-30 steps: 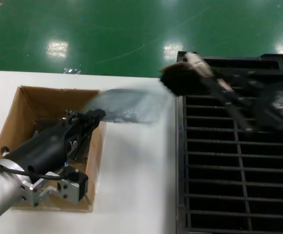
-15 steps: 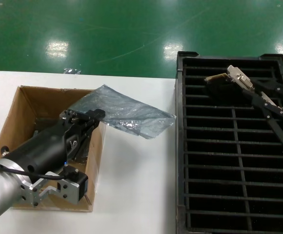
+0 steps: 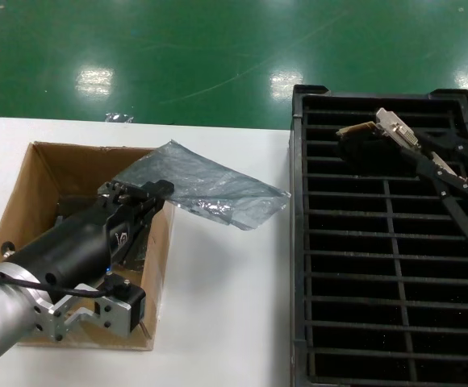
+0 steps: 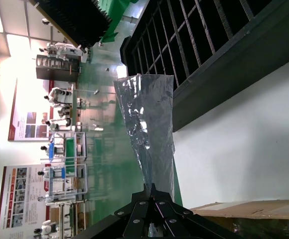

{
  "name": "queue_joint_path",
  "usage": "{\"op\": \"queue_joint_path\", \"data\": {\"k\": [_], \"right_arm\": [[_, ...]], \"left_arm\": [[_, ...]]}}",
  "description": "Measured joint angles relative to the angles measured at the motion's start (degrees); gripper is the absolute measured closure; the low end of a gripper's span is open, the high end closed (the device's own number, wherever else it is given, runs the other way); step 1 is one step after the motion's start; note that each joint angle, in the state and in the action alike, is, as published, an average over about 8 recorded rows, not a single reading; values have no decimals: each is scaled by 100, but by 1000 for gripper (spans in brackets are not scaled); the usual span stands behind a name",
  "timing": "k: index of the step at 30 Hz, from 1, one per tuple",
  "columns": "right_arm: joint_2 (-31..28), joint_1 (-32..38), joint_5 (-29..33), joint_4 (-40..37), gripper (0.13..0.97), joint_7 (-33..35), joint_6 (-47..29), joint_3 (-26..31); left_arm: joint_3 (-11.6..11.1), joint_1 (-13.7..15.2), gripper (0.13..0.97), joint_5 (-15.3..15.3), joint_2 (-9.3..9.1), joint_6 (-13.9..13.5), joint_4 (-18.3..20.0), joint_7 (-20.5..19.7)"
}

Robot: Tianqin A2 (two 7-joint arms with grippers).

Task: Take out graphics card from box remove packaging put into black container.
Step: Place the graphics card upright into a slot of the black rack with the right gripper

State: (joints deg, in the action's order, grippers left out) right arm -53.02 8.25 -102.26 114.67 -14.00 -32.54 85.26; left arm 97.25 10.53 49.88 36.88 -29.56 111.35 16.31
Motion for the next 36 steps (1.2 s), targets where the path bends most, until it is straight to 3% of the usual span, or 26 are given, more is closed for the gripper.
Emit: {"op": "queue_joint_path", "data": {"k": [10,18,26,36], "right_arm": [[-552,641,251,226,906,115,-724,535],[-1041,1332,-64,214,906,997,-2118,931],[-1143,1976,-225,19,906,1842,-3388,1399],[-693,3089,141,-456,906,1317,-4257,2093]], "left_arm": [[0,0,959,0,0,0,0,0],[0,0,959,0,0,0,0,0],[0,0,959,0,0,0,0,0],[0,0,959,0,0,0,0,0]]}}
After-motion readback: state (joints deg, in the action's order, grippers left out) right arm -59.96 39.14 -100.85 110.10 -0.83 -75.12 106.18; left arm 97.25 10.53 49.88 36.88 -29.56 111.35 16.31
